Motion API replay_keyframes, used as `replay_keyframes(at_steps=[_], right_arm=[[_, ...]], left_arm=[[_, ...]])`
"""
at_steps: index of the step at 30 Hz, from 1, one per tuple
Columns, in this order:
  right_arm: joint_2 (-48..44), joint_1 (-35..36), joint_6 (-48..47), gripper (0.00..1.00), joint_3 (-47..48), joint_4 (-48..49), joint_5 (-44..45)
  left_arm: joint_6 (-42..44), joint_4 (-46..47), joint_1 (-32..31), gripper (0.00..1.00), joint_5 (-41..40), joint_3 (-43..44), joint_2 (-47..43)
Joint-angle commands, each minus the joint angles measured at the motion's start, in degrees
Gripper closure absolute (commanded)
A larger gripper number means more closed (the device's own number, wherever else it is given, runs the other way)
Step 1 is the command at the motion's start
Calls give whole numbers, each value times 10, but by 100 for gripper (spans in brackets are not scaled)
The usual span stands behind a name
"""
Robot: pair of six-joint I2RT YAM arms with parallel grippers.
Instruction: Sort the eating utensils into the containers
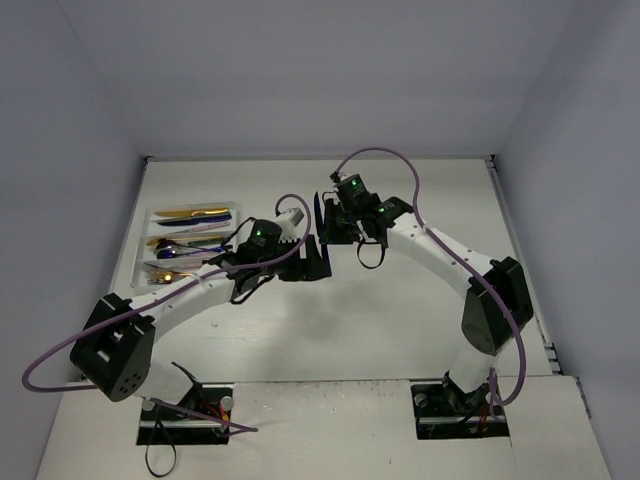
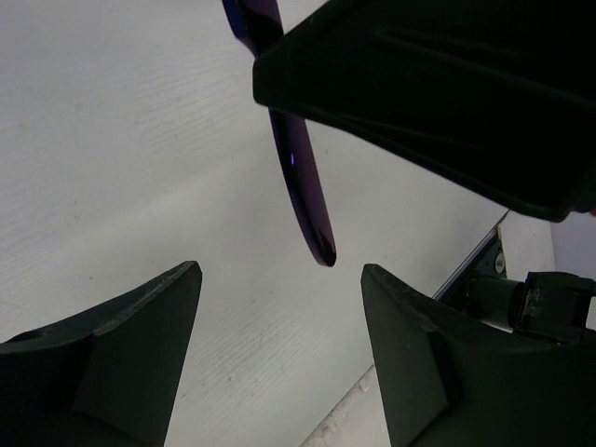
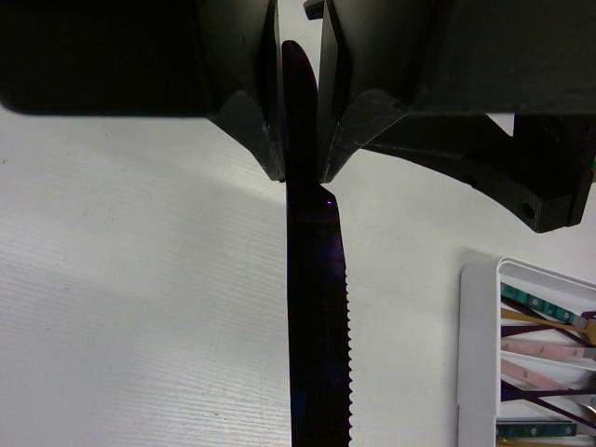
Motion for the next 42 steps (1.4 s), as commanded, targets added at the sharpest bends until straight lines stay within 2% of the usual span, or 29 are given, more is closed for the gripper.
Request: replay_keyframes(at_steps=[1, 4, 8, 18, 21, 24, 29, 39, 42], right_arm=[[-37, 3, 22, 100, 20, 11, -13], [-41, 4, 27, 100, 18, 11, -14], [-50, 5, 33, 100, 16, 12, -9], [-63, 5, 43, 100, 9, 14, -6], [-67, 5, 45, 100, 6, 15, -2], [-72, 5, 46, 100, 1, 15, 3], [-76, 5, 50, 99, -6, 17, 17], [-96, -9, 32, 49, -15, 16, 58], [-114, -26, 24, 39, -30, 16, 64]], left_arm=[[-9, 72, -5, 36, -10, 31, -10], [-21, 88, -5, 42, -14, 27, -8], [-46, 119, -5, 56, -16, 19, -1], [-57, 140, -14, 66, -15, 28, 15], [-58, 140, -14, 77, -22, 25, 11], [-59, 141, -15, 98, -29, 22, 3], [-72, 147, -15, 100, -35, 10, -5], [-108, 163, -5, 100, -56, -35, -34], [-124, 167, -1, 100, -64, -51, -42]])
